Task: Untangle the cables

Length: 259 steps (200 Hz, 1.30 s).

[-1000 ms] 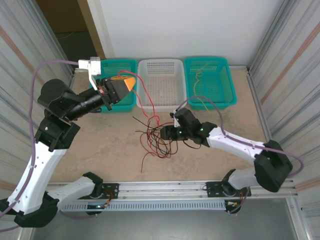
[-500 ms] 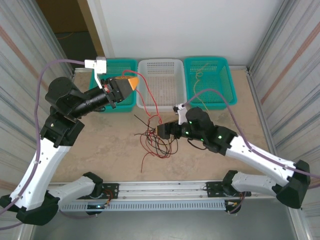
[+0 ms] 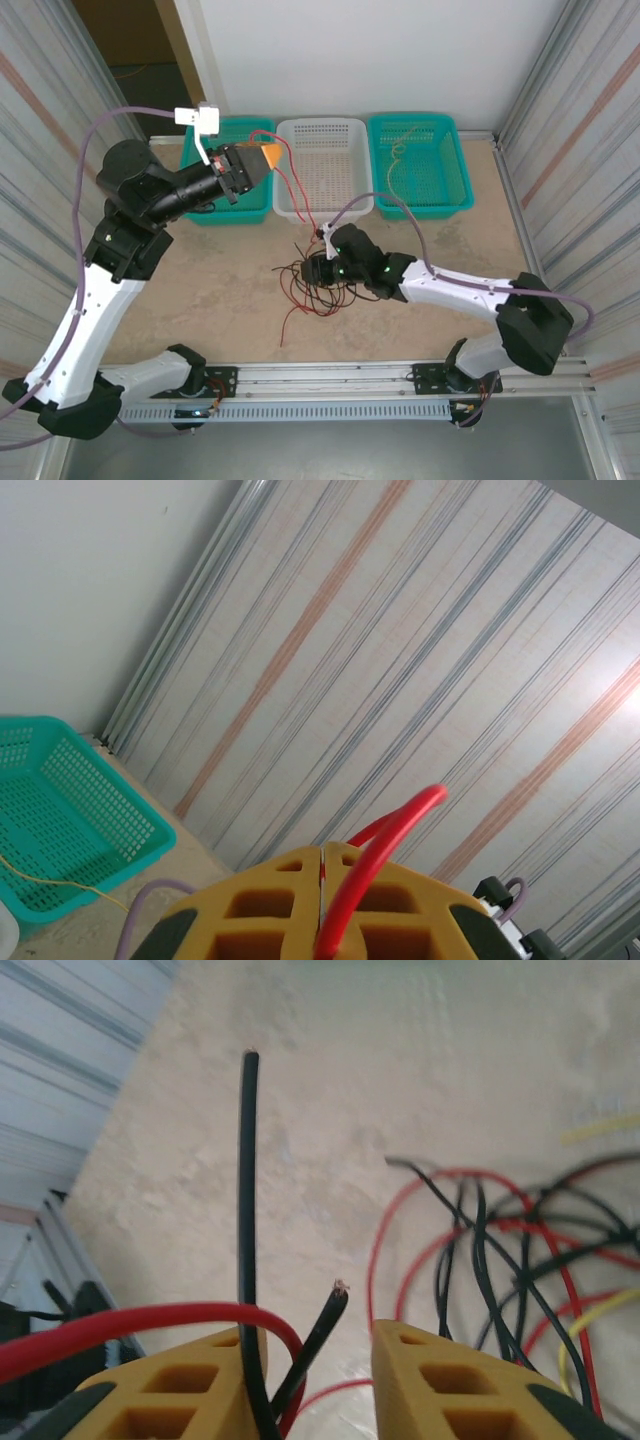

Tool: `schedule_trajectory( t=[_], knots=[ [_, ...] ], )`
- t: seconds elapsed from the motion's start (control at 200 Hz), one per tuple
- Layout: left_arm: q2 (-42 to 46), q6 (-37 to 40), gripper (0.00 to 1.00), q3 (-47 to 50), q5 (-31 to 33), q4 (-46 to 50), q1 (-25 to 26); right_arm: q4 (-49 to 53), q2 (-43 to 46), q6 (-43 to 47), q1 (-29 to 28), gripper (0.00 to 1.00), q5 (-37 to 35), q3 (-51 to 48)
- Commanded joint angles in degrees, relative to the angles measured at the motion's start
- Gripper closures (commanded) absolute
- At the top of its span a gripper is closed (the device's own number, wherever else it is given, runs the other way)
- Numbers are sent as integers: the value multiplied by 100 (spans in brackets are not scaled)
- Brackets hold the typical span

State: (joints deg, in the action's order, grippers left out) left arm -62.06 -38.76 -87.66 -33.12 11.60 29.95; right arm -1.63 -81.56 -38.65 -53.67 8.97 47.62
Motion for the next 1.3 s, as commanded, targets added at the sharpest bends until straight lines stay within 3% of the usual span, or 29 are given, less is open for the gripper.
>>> schedule_trajectory(
  t=[0.0,0.125,0.235,0.336,0.531,0.691,0.857,1.292],
  knots=[
    [-78,117,100,-412,156,145,-109,-465,-282,-492,-40,70,78,-340],
    [-291,169,100,-773,397,499,-288,-485,-660,-799,-2,67,-93,-591],
    [-422,264,100,-1027,721,825,-520,-288,-844,-908,93,50,-12,-451],
    [-579,291,100,-1284,983,1162,-922,114,-945,-872,98,44,-40,-219],
    [-985,-370,100,-1185,567,779,-1945,350,-521,-977,-8,44,-139,-358],
    [-1290,583,100,-1235,1410,1007,-2189,911,122,-883,-209,43,-444,-275],
    [-1742,500,100,-945,1311,587,-2710,1408,643,-772,-291,42,-606,-101],
    [-2935,811,100,-1042,1628,151,-3037,2040,933,-675,-300,42,-792,135]
  ],
)
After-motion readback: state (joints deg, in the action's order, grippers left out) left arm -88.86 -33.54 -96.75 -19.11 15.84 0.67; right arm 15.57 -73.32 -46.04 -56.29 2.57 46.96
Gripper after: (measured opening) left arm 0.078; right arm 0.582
